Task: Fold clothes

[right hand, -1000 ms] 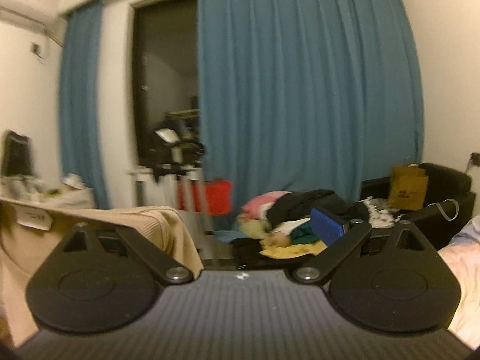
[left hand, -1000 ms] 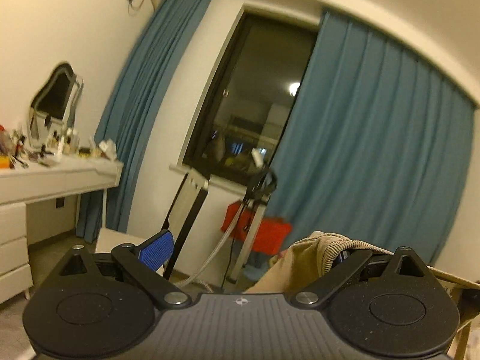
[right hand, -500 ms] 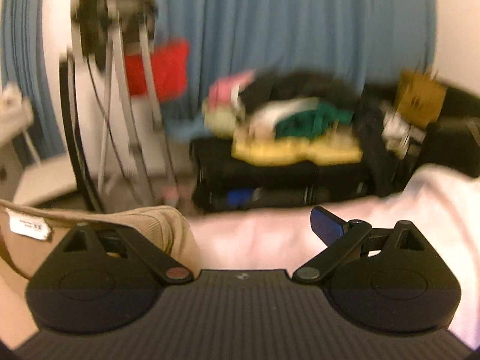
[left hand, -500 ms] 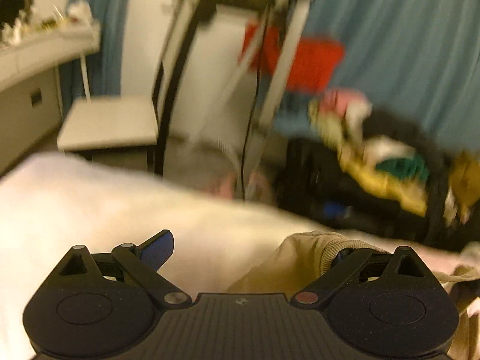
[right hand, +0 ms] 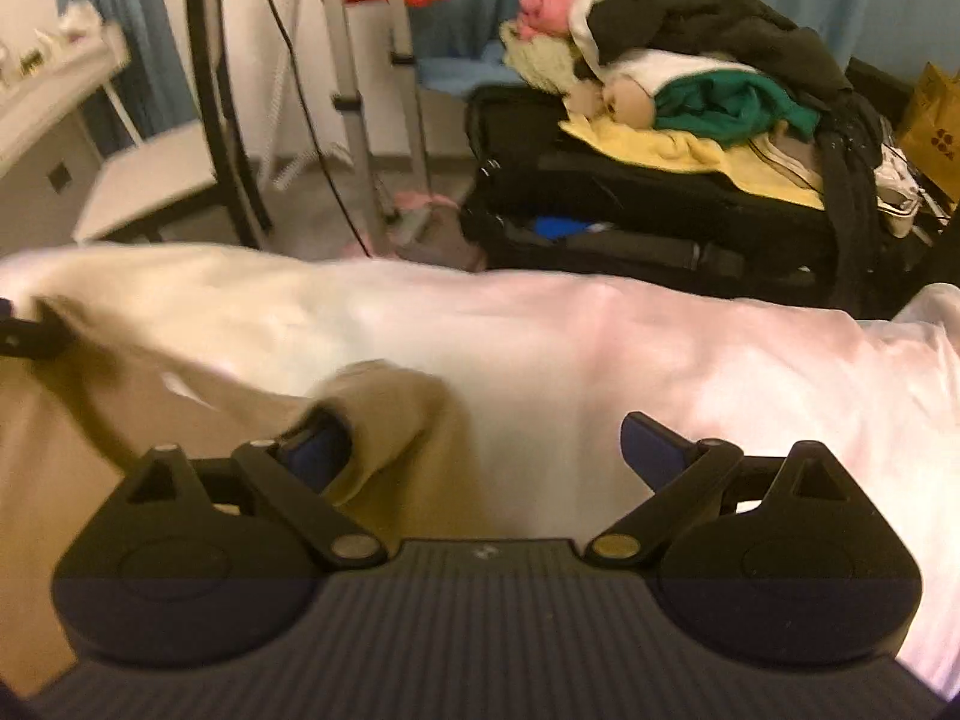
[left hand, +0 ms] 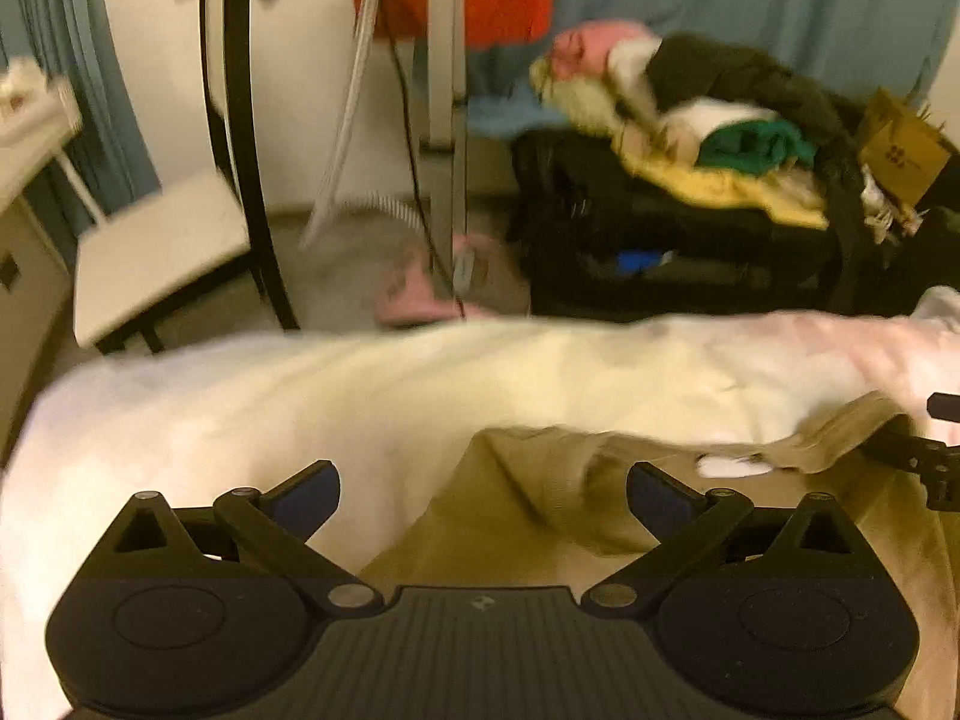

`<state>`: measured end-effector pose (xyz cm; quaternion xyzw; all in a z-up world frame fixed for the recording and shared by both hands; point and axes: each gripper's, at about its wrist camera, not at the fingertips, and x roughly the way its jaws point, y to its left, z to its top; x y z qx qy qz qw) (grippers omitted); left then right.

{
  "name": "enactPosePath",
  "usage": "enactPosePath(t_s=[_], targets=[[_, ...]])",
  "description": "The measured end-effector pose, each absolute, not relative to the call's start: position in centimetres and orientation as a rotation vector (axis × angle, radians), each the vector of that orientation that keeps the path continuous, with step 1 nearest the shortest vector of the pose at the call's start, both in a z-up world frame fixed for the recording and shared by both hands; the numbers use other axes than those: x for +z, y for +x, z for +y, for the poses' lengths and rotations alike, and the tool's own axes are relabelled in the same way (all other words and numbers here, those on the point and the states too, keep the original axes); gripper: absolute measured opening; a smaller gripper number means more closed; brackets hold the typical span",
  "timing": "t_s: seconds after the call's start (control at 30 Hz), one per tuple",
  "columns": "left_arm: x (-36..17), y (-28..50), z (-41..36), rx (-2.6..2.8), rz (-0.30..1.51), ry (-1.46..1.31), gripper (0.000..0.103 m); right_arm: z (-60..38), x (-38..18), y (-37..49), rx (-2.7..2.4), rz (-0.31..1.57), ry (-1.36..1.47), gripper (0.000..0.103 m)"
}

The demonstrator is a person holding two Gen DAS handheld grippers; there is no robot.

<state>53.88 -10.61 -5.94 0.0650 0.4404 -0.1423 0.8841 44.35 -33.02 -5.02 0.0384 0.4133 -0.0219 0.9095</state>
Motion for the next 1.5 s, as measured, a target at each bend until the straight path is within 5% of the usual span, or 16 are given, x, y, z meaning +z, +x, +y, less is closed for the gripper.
enactPosePath(t_s=[0.27,0.73,1.0,1.5], targets=[[-1.3,40.1,-6.3,-0.313,0.664,0.026,0.103,-29.8,-0.6,34.1,-0.078,0.625,0.146,0.098],[7.3,11.7,2.5,-0.280,0.496,-0.094,0.103,-21.1,9.2,7.7,-0.035,0.399,0.128,0.098],[5.7,12.7,5.5,-0.211,0.600,-0.333,0.103,-21.7,9.0,0.5,-0.053,0.378,0.268,0.098],[-4.6,25.0,12.8,-0.081,0.629,-0.755,0.100,-26.0,-5.3,5.6,-0.125,0.472,0.397,0.098]])
